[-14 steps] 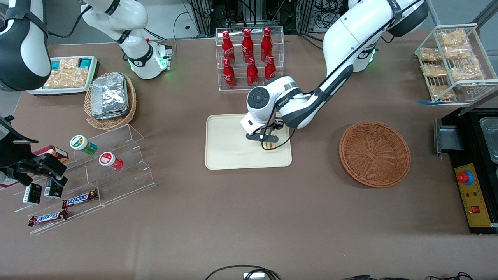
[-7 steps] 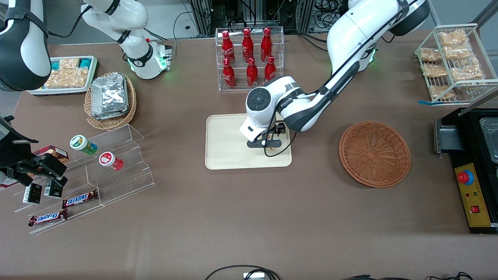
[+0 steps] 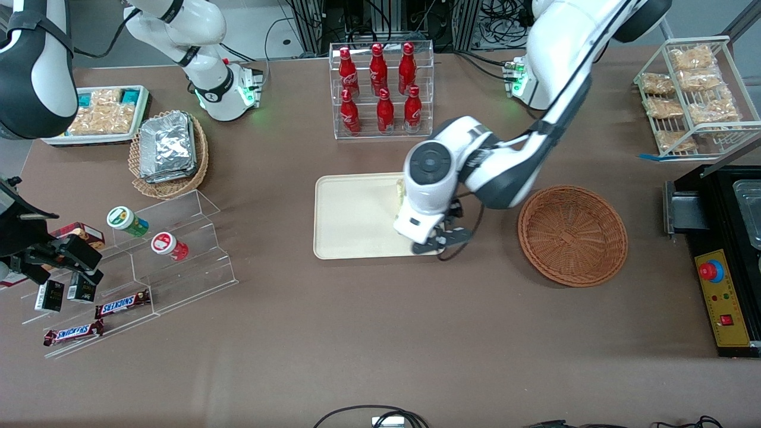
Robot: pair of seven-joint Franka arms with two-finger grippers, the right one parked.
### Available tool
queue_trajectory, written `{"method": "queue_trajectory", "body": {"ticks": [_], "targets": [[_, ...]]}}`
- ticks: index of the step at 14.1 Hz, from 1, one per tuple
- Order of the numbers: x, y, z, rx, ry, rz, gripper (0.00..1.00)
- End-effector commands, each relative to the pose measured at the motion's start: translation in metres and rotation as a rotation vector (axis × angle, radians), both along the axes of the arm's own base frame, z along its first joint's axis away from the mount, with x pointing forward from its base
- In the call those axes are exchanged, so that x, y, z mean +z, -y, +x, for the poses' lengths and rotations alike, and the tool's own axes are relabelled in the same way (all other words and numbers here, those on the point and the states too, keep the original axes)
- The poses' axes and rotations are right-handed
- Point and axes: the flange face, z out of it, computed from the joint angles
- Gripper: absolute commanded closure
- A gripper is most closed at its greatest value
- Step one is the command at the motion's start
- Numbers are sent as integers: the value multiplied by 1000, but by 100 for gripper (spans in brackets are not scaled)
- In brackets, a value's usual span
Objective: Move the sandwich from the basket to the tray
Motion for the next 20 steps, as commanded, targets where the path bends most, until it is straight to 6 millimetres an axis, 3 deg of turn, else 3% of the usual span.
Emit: {"method": "queue_trajectory", "body": {"ticks": [1,4,7,12,13,20], "targets": [[26,-42,11,80,-2,65,0],[41,-95,38,179,29,94,0],[67,-142,51,173,18,82,0],[127,-245,51,79,-68,41,0],[131,-258,49,60,-96,39,0],[165,-287,31,2,-103,29,0]]}}
